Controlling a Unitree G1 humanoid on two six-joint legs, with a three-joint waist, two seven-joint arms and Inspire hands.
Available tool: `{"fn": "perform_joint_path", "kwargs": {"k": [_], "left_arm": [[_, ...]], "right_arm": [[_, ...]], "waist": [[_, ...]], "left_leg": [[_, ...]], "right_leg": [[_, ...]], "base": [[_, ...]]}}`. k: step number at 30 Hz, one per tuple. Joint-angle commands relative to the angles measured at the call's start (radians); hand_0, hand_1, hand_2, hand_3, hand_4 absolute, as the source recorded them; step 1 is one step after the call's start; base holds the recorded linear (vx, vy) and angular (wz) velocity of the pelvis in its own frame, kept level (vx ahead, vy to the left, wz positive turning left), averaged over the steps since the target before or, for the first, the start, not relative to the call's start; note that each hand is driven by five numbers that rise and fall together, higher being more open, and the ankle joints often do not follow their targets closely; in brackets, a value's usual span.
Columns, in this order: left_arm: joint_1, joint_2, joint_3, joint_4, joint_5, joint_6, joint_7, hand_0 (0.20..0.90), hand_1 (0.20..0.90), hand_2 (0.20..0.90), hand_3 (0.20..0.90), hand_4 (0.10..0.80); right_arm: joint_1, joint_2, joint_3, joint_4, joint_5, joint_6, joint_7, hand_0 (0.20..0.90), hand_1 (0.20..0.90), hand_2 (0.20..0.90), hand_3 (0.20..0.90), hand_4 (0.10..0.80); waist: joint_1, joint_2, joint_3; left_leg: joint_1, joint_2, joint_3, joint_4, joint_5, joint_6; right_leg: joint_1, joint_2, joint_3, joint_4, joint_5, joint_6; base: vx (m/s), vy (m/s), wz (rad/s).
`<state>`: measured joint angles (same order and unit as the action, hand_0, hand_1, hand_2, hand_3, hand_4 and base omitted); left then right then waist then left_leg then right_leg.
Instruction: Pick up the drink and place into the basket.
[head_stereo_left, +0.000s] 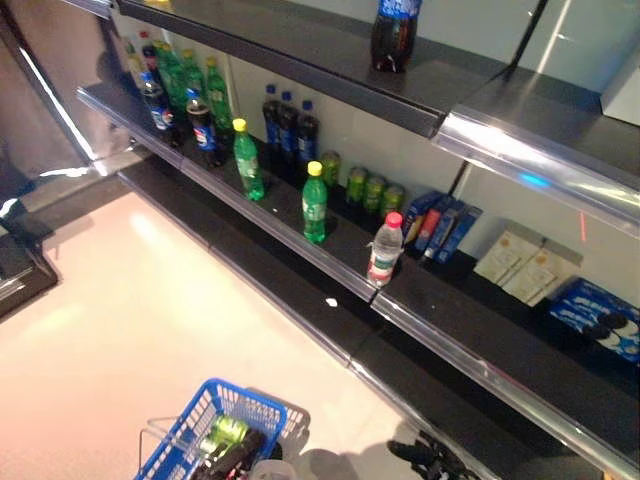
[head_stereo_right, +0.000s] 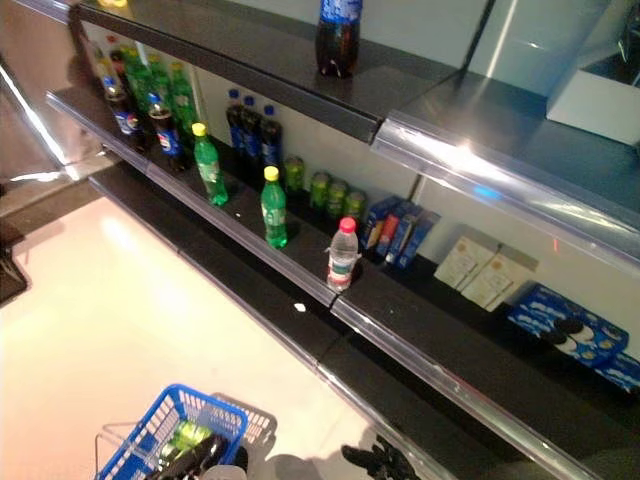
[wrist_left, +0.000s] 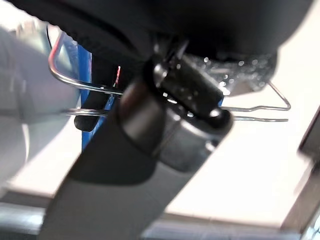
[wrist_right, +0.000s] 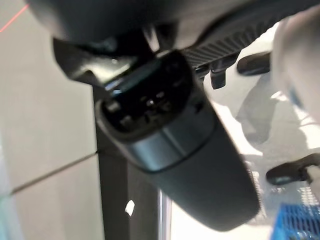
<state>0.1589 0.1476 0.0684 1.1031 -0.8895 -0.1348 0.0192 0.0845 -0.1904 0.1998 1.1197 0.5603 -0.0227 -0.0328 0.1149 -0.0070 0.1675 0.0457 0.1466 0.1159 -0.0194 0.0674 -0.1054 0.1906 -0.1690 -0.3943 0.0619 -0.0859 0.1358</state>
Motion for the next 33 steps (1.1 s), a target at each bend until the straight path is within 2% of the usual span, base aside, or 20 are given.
{"fn": "perform_joint_path", "kwargs": {"k": [1,3,5,6,8,9,10,11,13,14,15,16,17,18,21,23,25,28,31,33], "left_arm": [[-0.066,0.018,-0.019,-0.047,0.065,-0.128,-0.035,0.300,0.300,0.300,0.200,0.100],[-0.065,0.013,-0.015,-0.035,0.082,-0.129,-0.017,0.300,0.300,0.300,0.200,0.100],[-0.056,0.018,0.003,-0.004,0.096,-0.130,-0.012,0.300,0.300,0.300,0.200,0.100],[-0.055,0.019,0.006,0.001,0.099,-0.130,-0.012,0.300,0.300,0.300,0.200,0.100],[-0.060,0.036,0.005,0.006,0.098,-0.131,-0.021,0.300,0.300,0.300,0.200,0.100],[-0.061,0.039,0.001,0.005,0.094,-0.131,-0.025,0.300,0.300,0.300,0.200,0.100],[-0.065,0.046,-0.014,-0.005,0.092,-0.124,-0.039,0.300,0.300,0.300,0.200,0.100],[-0.067,0.048,-0.021,-0.007,0.091,-0.121,-0.042,0.300,0.300,0.300,0.200,0.100],[-0.069,0.052,-0.047,-0.007,0.088,-0.119,-0.053,0.300,0.300,0.300,0.200,0.100],[-0.072,0.054,-0.062,-0.007,0.086,-0.117,-0.062,0.300,0.300,0.300,0.200,0.100],[-0.082,0.064,-0.093,0.001,0.079,-0.116,-0.076,0.300,0.300,0.300,0.200,0.100],[-0.091,0.071,-0.109,0.007,0.068,-0.115,-0.079,0.300,0.300,0.300,0.200,0.100],[-0.098,0.072,-0.116,0.008,0.061,-0.113,-0.077,0.300,0.300,0.300,0.200,0.100],[-0.101,0.069,-0.115,0.006,0.052,-0.113,-0.070,0.300,0.300,0.300,0.200,0.100],[-0.107,0.057,-0.112,0.005,0.032,-0.112,-0.066,0.300,0.300,0.300,0.200,0.100],[-0.109,0.047,-0.125,0.011,0.046,-0.103,-0.080,0.300,0.300,0.300,0.200,0.100],[-0.114,0.039,-0.133,0.026,0.056,-0.103,-0.091,0.300,0.300,0.300,0.200,0.100],[-0.112,0.029,-0.138,0.039,0.064,-0.102,-0.098,0.300,0.300,0.300,0.200,0.100],[-0.109,0.017,-0.134,0.048,0.066,-0.113,-0.098,0.300,0.300,0.300,0.200,0.100],[-0.115,0.011,-0.132,0.069,0.065,-0.113,-0.097,0.300,0.300,0.300,0.200,0.100]], "right_arm": [[-0.003,-0.041,-0.047,0.083,-0.099,0.023,-0.017,0.900,0.900,0.900,0.900,0.800],[-0.005,-0.044,-0.061,0.110,-0.119,0.059,-0.030,0.900,0.900,0.900,0.900,0.800],[0.005,-0.045,-0.094,0.162,-0.170,0.082,-0.031,0.900,0.900,0.900,0.900,0.800],[0.006,-0.043,-0.096,0.169,-0.180,0.084,-0.032,0.900,0.900,0.900,0.900,0.800],[0.014,-0.034,-0.114,0.179,-0.213,0.077,-0.048,0.900,0.900,0.900,0.900,0.800],[0.014,-0.033,-0.116,0.178,-0.212,0.073,-0.053,0.900,0.900,0.900,0.900,0.800],[0.012,-0.028,-0.119,0.173,-0.189,0.064,-0.067,0.900,0.900,0.900,0.900,0.800],[0.010,-0.027,-0.120,0.171,-0.183,0.060,-0.069,0.900,0.900,0.900,0.900,0.800],[0.006,-0.023,-0.113,0.158,-0.177,0.046,-0.075,0.900,0.900,0.900,0.900,0.800],[0.002,-0.024,-0.110,0.155,-0.173,0.039,-0.077,0.900,0.900,0.900,0.900,0.800],[-0.008,-0.025,-0.096,0.155,-0.132,0.031,-0.085,0.900,0.900,0.900,0.900,0.800],[-0.015,-0.025,-0.084,0.156,-0.115,0.019,-0.087,0.900,0.900,0.900,0.900,0.800],[-0.021,-0.026,-0.076,0.157,-0.106,0.008,-0.083,0.900,0.900,0.900,0.900,0.800],[-0.028,-0.025,-0.074,0.159,-0.114,0.002,-0.075,0.900,0.900,0.900,0.900,0.800],[-0.036,-0.035,-0.056,0.172,-0.123,-0.012,-0.057,0.900,0.900,0.900,0.900,0.800],[-0.031,-0.041,-0.061,0.181,-0.072,-0.014,-0.054,0.900,0.900,0.900,0.900,0.800],[-0.033,-0.044,-0.064,0.195,-0.055,-0.009,-0.056,0.900,0.900,0.900,0.900,0.800],[-0.035,-0.043,-0.067,0.204,-0.067,0.014,-0.067,0.900,0.900,0.900,0.900,0.800],[-0.033,-0.045,-0.073,0.208,-0.075,0.034,-0.069,0.900,0.900,0.900,0.900,0.800],[-0.029,-0.042,-0.070,0.214,-0.063,0.030,-0.083,0.900,0.900,0.900,0.900,0.800]], "waist": [[0.017,0.001,0.023],[0.025,-0.008,0.021],[0.037,-0.024,0.014],[0.040,-0.027,0.012],[0.037,-0.034,0.001],[0.037,-0.036,0.000],[0.026,-0.032,0.004],[0.022,-0.028,0.001],[0.003,-0.009,0.004],[-0.012,0.001,0.003],[-0.041,0.004,0.003],[-0.059,0.002,0.001],[-0.069,0.001,-0.006],[-0.074,-0.004,-0.010],[-0.091,-0.019,-0.008],[-0.119,-0.030,-0.009],[-0.148,-0.037,-0.011],[-0.169,-0.037,-0.016],[-0.171,-0.042,-0.032],[-0.182,-0.034,-0.056]], "left_leg": [[-0.078,0.024,0.108,0.097,0.027,-0.032],[-0.080,-0.008,0.077,0.121,-0.005,-0.011],[-0.087,-0.053,0.053,0.171,-0.058,0.018],[-0.087,-0.061,0.051,0.179,-0.069,0.026],[-0.079,-0.097,0.070,0.189,-0.099,0.066],[-0.078,-0.105,0.072,0.189,-0.103,0.073],[-0.065,-0.132,0.055,0.181,-0.119,0.102],[-0.064,-0.137,0.047,0.174,-0.118,0.109],[-0.047,-0.157,0.013,0.154,-0.125,0.136],[-0.039,-0.167,-0.007,0.140,-0.126,0.150],[-0.028,-0.190,-0.062,0.123,-0.128,0.169],[-0.022,-0.209,-0.100,0.117,-0.128,0.177],[-0.024,-0.222,-0.125,0.114,-0.126,0.181],[-0.022,-0.240,-0.143,0.112,-0.128,0.186],[-0.010,-0.280,-0.182,0.119,-0.146,0.190],[0.016,-0.320,-0.236,0.116,-0.169,0.189],[0.059,-0.350,-0.288,0.106,-0.201,0.193],[0.132,-0.364,-0.349,0.097,-0.241,0.193],[0.186,-0.381,-0.391,0.130,-0.277,0.188],[0.198,-0.376,-0.406,0.185,-0.226,0.171]], "right_leg": [[-0.036,-0.035,0.002,-0.027,0.089,-0.024],[-0.033,-0.053,0.017,-0.028,0.097,-0.010],[-0.018,-0.094,0.045,-0.009,0.092,0.018],[-0.016,-0.104,0.049,-0.002,0.088,0.023],[-0.024,-0.167,0.056,0.077,0.116,0.051],[-0.032,-0.181,0.063,0.098,0.127,0.056],[-0.071,-0.212,0.103,0.188,0.160,0.056],[-0.086,-0.214,0.113,0.209,0.173,0.052],[-0.154,-0.206,0.189,0.352,0.185,0.033],[-0.185,-0.175,0.245,0.408,0.175,0.020],[-0.215,-0.072,0.310,0.419,0.133,0.001],[-0.226,-0.004,0.340,0.410,0.102,-0.009],[-0.235,0.045,0.359,0.384,0.089,-0.018],[-0.243,0.074,0.367,0.350,0.081,-0.025],[-0.250,0.131,0.412,0.183,0.074,-0.047],[-0.300,0.185,0.464,0.079,0.131,-0.045],[-0.374,0.209,0.480,0.042,0.208,-0.031],[-0.435,0.226,0.443,0.042,0.257,-0.027],[-0.441,0.232,0.375,0.055,0.254,-0.052],[-0.423,0.261,0.395,0.055,0.230,-0.078]], "base": [[0.143,0.193,0.57],[0.196,0.214,0.46],[0.230,0.255,0.14],[0.199,0.288,0.20],[0.178,0.324,0.24],[0.167,0.356,0.20],[0.132,0.288,0.18],[0.145,0.331,0.39],[0.126,0.287,0.70],[0.197,0.279,0.72],[0.230,0.223,0.83],[0.256,0.163,1.12],[0.242,0.109,1.41],[0.279,0.074,1.53],[0.314,0.024,0.94],[0.382,0.033,0.67],[0.420,0.031,1.24],[0.347,0.012,1.29],[0.343,-0.021,0.35],[0.354,-0.038,0.17]]}}
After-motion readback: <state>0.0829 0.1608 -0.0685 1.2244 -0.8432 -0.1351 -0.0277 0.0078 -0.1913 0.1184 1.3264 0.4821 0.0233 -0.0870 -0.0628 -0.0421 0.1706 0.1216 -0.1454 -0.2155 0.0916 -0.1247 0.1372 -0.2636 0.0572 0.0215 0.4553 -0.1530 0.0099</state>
